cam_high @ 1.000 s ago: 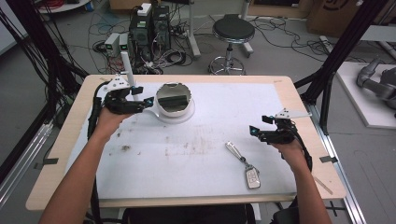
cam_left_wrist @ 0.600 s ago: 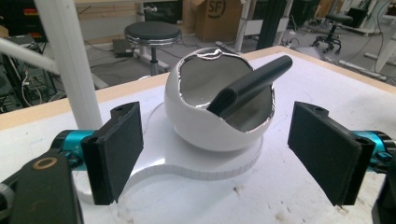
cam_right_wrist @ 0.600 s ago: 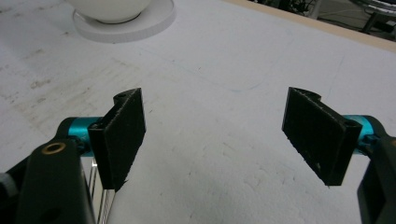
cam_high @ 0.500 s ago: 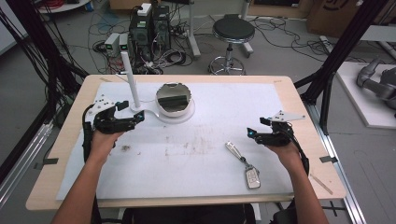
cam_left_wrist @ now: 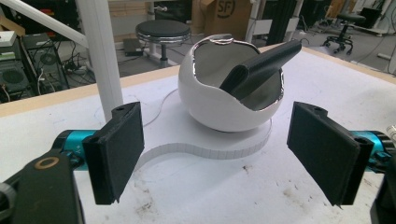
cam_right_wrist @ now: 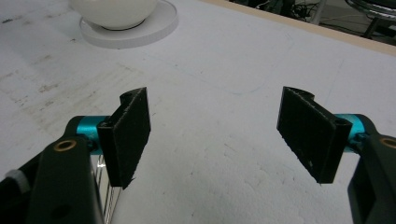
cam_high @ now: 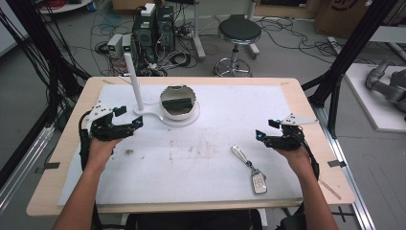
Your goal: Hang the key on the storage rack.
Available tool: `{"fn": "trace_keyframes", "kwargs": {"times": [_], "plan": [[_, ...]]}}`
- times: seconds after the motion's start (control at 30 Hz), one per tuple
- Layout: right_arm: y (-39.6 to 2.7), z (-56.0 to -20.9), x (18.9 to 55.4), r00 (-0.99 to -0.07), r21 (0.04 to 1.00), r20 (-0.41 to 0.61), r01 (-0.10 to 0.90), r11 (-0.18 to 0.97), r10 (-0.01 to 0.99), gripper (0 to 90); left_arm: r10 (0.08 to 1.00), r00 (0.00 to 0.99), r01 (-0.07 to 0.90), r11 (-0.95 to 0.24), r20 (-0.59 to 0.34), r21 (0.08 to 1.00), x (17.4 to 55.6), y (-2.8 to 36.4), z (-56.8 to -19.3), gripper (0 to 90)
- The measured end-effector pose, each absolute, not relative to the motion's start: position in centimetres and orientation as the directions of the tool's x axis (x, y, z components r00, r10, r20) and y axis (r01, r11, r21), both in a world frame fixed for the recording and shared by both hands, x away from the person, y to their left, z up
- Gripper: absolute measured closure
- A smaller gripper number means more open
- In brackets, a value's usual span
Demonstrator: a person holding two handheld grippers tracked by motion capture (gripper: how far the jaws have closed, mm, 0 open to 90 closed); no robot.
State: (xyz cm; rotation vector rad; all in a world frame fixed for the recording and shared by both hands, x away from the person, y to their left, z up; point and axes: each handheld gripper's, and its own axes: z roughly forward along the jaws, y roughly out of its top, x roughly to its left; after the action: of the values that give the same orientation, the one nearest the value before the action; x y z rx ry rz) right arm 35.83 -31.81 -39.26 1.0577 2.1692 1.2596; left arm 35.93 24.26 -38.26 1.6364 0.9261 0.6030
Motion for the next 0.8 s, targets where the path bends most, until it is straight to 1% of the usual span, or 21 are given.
{"fn": "trace_keyframes", "kwargs": {"times": [0.2, 0.33, 0.37, 0.57, 0.6, 0.67, 0.7, 0.77, 0.8], "plan": [[-31.7, -39.4, 35.6, -0.634, 0.859, 0.018, 0.405, 0.312, 0.773, 26.2, 0.825, 0.561, 0.261, -0.093, -0.073, 0.961, 35.7, 24.3, -38.4, 18.8], [-31.4, -39.8, 35.6, -0.646, 0.857, 0.004, 0.396, 0.330, 0.763, 28.9, 0.825, 0.562, 0.261, -0.101, -0.066, 0.960, 35.5, 24.4, -39.0, 19.0], [-31.3, -40.0, 35.5, -0.658, 0.849, 0.017, 0.407, 0.336, 0.753, 31.6, 0.825, 0.561, 0.265, -0.098, -0.071, 0.959, 35.4, 24.5, -39.3, 19.3], [-30.8, -40.7, 34.9, -0.701, 0.828, 0.018, 0.410, 0.382, 0.713, 31.9, 0.829, 0.554, 0.276, -0.092, -0.080, 0.957, 34.3, 24.7, -40.7, 20.4], [-30.7, -41.1, 34.4, -0.718, 0.817, 0.031, 0.419, 0.397, 0.696, 34.4, 0.831, 0.550, 0.282, -0.092, -0.082, 0.955, 34.0, 24.8, -41.1, 20.5], [-30.6, -41.4, 34.2, -0.729, 0.807, 0.035, 0.424, 0.411, 0.683, 35.5, 0.830, 0.551, 0.285, -0.094, -0.083, 0.954, 33.9, 24.8, -41.2, 20.6], [-30.1, -42.1, 33.8, -0.756, 0.778, 0.045, 0.437, 0.452, 0.653, 35.9, 0.831, 0.550, 0.290, -0.095, -0.085, 0.952, 33.8, 24.9, -41.3, 20.6], [-29.8, -42.4, 33.7, -0.767, 0.768, 0.053, 0.441, 0.465, 0.639, 36.8, 0.833, 0.546, 0.291, -0.087, -0.091, 0.953, 33.5, 24.9, -41.4, 20.7], [-29.2, -42.9, 33.4, -0.794, 0.745, 0.076, 0.447, 0.495, 0.603, 40.6, 0.836, 0.541, 0.292, -0.085, -0.091, 0.953, 33.2, 24.9, -41.8, 21.8]]}}
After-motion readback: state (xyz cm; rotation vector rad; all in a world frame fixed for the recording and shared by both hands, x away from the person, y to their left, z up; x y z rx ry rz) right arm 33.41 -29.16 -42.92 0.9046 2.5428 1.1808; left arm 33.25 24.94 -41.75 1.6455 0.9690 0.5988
